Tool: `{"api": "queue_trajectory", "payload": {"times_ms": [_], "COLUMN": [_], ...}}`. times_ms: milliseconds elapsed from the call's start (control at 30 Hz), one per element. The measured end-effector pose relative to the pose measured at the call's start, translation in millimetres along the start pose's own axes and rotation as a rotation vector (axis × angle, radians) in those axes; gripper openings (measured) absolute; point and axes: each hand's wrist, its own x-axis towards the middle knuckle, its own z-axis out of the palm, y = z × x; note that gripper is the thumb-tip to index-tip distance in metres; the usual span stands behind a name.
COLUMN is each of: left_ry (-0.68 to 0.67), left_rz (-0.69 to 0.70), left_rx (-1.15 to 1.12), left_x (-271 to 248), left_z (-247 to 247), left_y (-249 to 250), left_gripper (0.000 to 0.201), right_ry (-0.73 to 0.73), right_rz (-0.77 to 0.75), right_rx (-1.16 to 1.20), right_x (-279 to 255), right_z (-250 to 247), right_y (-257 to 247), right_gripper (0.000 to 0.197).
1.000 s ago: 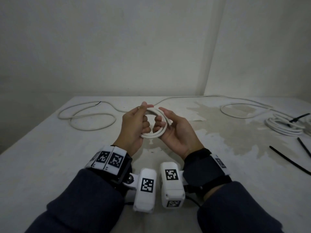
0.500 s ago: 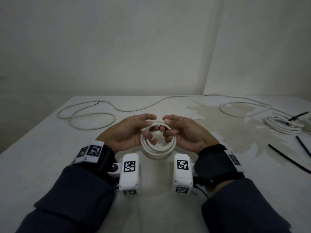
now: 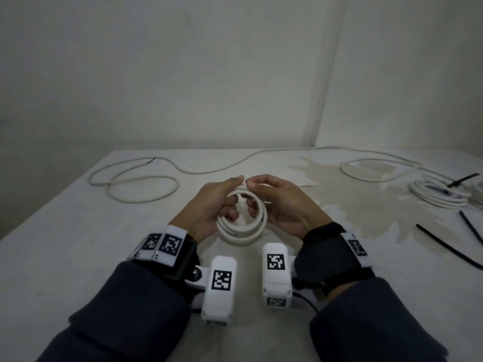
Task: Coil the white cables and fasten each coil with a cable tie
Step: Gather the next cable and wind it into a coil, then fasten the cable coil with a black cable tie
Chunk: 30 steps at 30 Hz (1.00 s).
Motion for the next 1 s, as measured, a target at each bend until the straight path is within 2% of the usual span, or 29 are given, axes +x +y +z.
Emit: {"api": "queue_trajectory", "payload": {"times_ms": [100,300,400,567,733,900,1000], "left_ry": [0.074,0.048,-0.014,-0.179,-0.227,-0.132,-0.059], "left_rz": [0.006,-0.036,-0.095,-0.198,-0.228,-0.19,-0.118], "left_rx": [-0.11,-0.281,-0.366,-0.505,-0.495,-0.313,-0.237], "left_x": [2,5,8,6,7,9,9], "left_z": [-2,-3,-5,-5,-7,-2,9], "left_y": [-1,-6,-10,-14,-11,-14,-20], "left_gripper": [0.031,0.029,0.028,0.021,0.02,0.016,0.026], "right_ry": [0.023,0.058,0.118,0.235,0.22,0.194,0.19], "right_rz": [0.011,-0.138,-0.235,-0.344,-0.307,-0.266,-0.177], "right_rx": [0.017,-0.075,-0.21,-0.289,-0.277,-0.267,-0.284], "right_x": [0,-2,-2,-1,-2,-6,-17], "right_z": [-2,-2,-2,-6,-6,-4,-12], "right_y": [3,3,5,4,3,4,1], "right_gripper": [0.01,0.011,0.02,0.015,0.018,0.017,0.014]}}
